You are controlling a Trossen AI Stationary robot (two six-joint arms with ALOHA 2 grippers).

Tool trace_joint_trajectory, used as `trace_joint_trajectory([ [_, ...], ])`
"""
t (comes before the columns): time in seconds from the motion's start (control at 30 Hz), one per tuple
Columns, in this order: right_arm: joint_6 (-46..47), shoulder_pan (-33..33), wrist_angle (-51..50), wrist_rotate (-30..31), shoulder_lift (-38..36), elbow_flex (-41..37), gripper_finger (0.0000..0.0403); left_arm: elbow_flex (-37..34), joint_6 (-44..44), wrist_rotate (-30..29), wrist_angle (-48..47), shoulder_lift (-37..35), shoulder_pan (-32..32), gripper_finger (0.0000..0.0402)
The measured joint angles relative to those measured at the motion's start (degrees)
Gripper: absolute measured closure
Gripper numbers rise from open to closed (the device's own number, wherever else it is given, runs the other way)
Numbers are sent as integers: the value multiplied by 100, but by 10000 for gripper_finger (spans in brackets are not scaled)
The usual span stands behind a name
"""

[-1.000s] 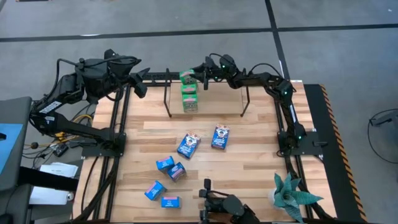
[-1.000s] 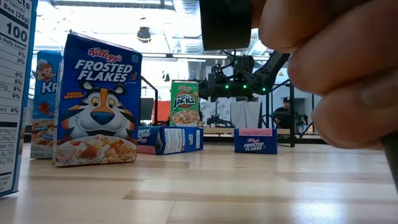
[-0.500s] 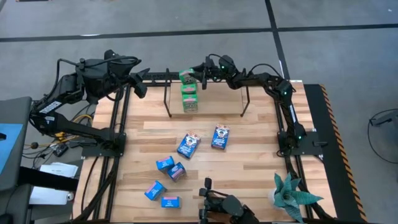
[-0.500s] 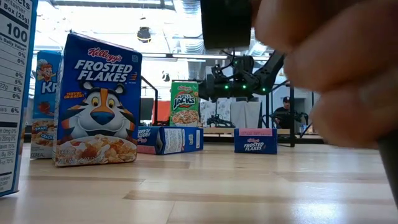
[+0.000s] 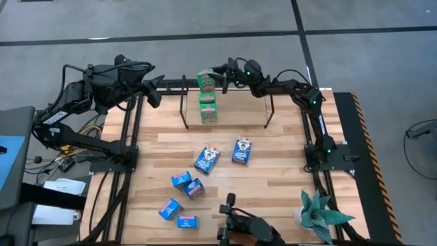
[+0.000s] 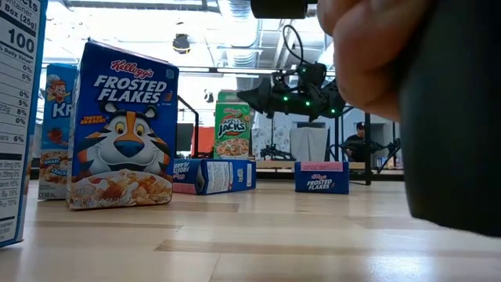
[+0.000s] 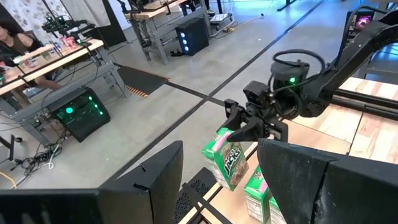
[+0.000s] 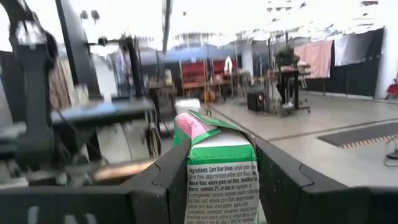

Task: Stack cereal on shelf
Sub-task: Put the green cereal box on the shelf aligned with the other green cereal box

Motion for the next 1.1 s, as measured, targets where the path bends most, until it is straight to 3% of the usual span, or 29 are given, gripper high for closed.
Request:
trace_joint_trajectory([
  [0.33,623,62,760,58,379,-115,228,0,2,-8,-2,0,1,203],
  [0.47,383,1,689,78,386,-115,228,0,2,-70,-6,0,12,203],
  [0.87,101,0,-491,-103,387,292,228,0,-78,-160,-5,0,12,203],
  [1.1,-179,22,-817,-677,383,545,227,0,-1190,-198,170,269,516,203],
])
